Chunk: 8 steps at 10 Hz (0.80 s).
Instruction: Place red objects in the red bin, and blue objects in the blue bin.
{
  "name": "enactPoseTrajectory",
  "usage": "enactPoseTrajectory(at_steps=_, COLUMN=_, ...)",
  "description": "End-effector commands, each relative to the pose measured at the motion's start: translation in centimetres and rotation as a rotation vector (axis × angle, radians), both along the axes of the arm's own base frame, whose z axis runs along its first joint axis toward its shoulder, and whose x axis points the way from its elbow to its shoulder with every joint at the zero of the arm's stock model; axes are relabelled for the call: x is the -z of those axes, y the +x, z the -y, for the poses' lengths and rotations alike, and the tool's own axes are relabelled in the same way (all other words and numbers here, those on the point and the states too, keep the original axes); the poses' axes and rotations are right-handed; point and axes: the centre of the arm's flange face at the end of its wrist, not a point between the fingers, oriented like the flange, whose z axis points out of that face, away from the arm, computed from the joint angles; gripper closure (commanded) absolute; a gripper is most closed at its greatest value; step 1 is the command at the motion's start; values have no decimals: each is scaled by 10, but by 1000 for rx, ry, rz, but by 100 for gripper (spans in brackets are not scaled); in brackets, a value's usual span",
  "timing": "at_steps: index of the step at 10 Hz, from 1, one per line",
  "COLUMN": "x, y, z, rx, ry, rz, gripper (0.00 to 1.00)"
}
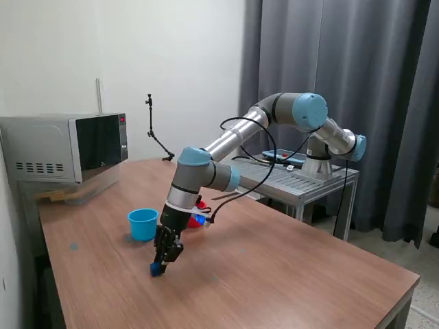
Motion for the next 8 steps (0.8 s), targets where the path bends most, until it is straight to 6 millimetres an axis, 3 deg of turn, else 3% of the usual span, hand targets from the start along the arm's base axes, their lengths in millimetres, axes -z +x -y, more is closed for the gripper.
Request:
enactPoseTrajectory(at_steps=1, x=0, y=0, z=0, rx=0, ry=0, rz=1, gripper=100)
enactPoseTrajectory(at_steps=8, x=-44, y=3, z=0, rx=-1, ry=11, rz=-6, gripper=100)
